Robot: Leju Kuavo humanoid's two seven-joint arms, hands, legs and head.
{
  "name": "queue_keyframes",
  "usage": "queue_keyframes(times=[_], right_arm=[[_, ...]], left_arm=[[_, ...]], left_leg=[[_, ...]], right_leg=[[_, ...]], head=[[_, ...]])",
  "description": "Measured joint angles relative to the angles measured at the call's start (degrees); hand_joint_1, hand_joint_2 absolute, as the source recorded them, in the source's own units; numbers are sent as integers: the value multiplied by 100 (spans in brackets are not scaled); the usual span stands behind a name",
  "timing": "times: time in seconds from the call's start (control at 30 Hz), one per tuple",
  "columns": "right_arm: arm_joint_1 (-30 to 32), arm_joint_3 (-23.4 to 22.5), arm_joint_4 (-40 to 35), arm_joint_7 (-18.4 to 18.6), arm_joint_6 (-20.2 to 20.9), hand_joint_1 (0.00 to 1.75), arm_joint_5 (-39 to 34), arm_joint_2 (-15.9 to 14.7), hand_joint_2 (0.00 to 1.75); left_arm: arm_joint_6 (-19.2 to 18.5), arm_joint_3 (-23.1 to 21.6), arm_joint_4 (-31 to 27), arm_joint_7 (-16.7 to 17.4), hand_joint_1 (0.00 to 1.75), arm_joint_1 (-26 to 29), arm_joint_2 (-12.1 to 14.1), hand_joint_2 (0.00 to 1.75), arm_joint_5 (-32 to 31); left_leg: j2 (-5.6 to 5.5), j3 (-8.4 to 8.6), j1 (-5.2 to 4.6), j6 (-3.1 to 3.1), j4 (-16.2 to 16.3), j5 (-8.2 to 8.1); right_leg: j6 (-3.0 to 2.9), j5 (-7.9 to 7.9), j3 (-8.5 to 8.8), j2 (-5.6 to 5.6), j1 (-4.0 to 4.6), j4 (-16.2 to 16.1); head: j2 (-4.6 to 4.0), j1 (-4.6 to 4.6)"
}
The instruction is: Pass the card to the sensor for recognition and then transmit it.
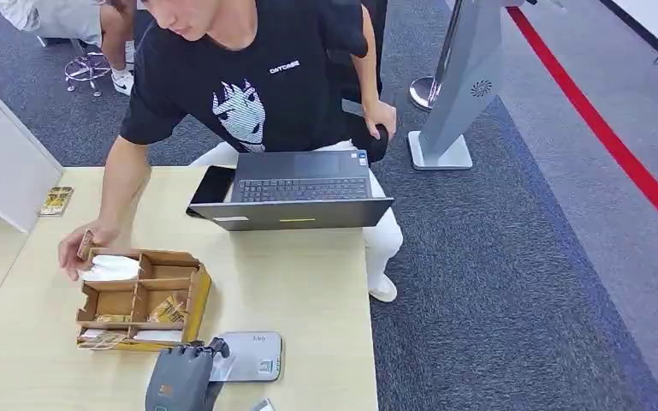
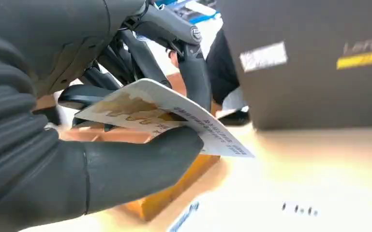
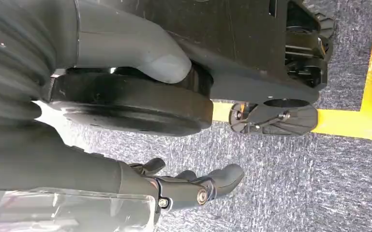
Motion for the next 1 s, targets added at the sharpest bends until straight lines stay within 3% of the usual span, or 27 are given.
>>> queue_keyframes(times=[0.2,0.8,1.0], right_arm=[[-5,79,7,-2,0,0,-42,0,175],[-6,142,9,-2,0,0,-90,0,175],[-6,160,9,-2,13,0,-136,0,175]], left_arm=[[42,-131,343,203,175,-8,101,175,33],[28,-201,500,267,175,-48,203,175,0],[19,-199,494,238,175,-92,194,175,-311]], left_leg=[[0,1,1,0,0,0],[0,1,0,0,0,0],[0,2,0,0,0,0]], right_leg=[[0,0,-1,0,1,0],[0,0,0,1,0,0],[0,0,-1,0,0,0]], head=[[0,-2],[-2,0],[0,-2]])
